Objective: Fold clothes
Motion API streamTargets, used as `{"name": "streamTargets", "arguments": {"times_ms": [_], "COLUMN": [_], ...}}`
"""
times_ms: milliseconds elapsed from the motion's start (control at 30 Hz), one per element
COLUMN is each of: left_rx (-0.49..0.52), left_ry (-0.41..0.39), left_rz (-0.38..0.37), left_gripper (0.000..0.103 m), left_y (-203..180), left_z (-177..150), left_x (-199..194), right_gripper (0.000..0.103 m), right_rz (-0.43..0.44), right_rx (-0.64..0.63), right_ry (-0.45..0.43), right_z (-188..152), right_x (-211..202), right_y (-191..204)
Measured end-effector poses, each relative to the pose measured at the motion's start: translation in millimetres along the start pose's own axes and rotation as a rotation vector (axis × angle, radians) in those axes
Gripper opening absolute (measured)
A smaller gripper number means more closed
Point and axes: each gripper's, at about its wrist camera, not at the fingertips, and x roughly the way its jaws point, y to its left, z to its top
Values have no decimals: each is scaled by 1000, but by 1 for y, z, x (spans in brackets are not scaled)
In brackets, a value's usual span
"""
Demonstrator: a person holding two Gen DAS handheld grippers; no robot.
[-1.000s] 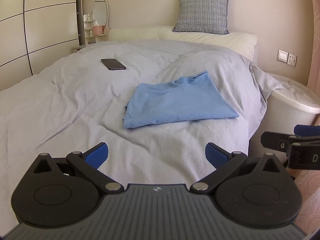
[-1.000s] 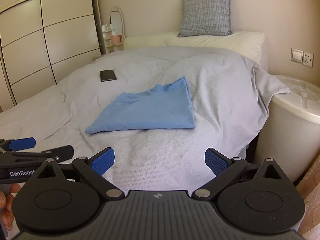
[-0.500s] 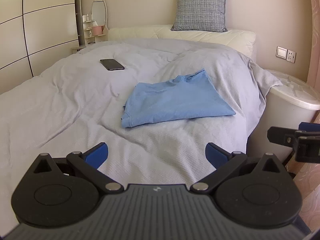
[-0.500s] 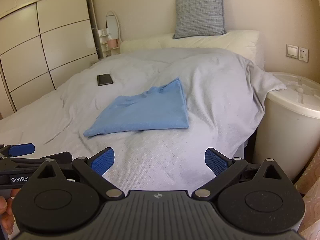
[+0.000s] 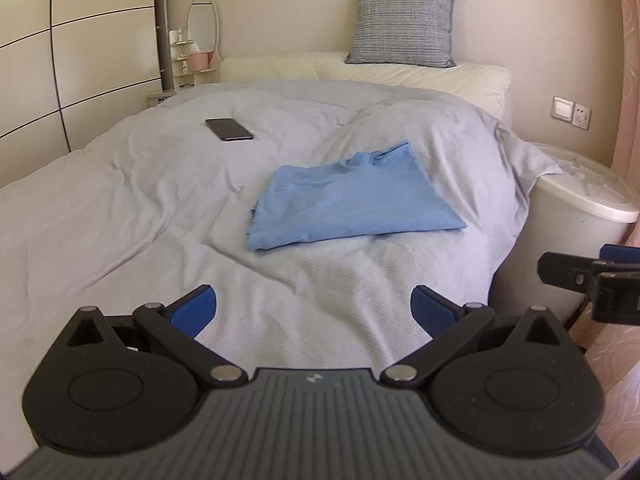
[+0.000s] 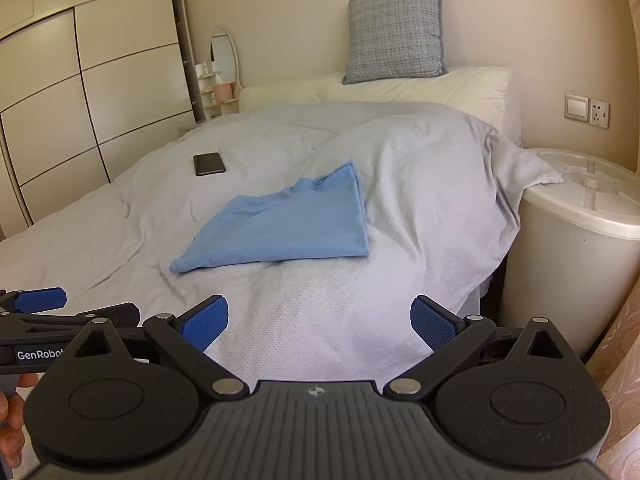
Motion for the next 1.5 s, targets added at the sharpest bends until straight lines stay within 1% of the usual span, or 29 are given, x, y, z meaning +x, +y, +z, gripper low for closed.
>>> {"name": "streamTargets", "arguments": {"times_ms": [167,333,600,800,900,1067,1200,1367,1500], "left_rx": [-19,-18,-13,-61,-57,-38,-39,-51,-43], "left_ry": [19,41,59,77,81,84,97,115,117], "left_rz": [23,42,50,37,40,43,42,49,51], "left_gripper": [102,102,102,102,102,102,102,102,102], "left_y": [10,16,19,24,22,17,15,15,13], "left_z": [-1,2,8,5,7,6,0,-10,-11], "left_x": [10,26,46,57,57,47,37,28,20], "right_gripper": [100,100,100,100,100,100,100,100,101], "right_rz": [8,6,4,-1,-6,-8,-8,-3,2], "right_rx": [-17,-18,-13,-14,-17,-16,-26,-3,21], "right_ry": [12,33,63,83,90,81,75,78,96], "right_z": [1,2,5,5,6,10,10,9,8], "right_x": [7,23,49,61,63,58,49,34,26], "right_y": [6,9,9,6,5,7,13,15,14]}}
